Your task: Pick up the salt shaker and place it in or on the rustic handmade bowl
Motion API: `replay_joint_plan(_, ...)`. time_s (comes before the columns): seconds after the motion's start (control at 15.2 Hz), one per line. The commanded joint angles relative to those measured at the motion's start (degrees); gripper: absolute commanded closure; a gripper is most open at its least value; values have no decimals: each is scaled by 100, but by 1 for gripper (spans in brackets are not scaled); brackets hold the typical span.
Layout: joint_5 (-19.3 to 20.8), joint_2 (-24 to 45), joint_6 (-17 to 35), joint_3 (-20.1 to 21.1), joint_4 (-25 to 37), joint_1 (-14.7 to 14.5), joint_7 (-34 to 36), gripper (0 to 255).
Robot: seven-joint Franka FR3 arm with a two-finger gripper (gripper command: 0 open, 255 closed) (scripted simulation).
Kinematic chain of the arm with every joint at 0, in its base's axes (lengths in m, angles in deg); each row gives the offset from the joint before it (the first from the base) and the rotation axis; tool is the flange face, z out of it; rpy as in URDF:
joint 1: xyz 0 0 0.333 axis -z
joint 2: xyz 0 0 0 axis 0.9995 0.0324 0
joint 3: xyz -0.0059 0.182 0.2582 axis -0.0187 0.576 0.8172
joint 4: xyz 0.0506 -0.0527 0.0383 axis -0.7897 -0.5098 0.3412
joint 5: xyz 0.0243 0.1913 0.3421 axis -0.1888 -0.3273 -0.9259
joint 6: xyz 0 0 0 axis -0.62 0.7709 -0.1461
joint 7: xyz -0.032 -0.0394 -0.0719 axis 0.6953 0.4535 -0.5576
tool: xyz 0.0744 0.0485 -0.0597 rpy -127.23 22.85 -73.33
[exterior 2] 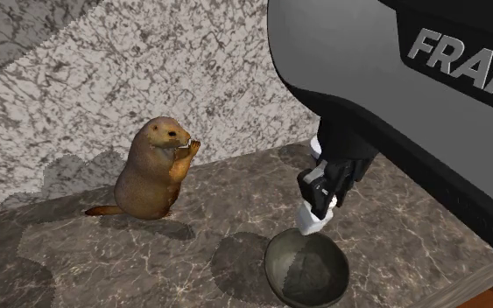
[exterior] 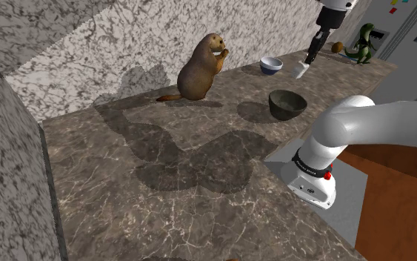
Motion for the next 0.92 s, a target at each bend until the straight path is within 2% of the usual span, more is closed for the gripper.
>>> replay_joint_plan(0.0, 34, -64, 98, -29, -165, 22, 1, 255)
replay_joint_plan(0.86, 293, -297, 949, -281, -1252, 158, 38, 255)
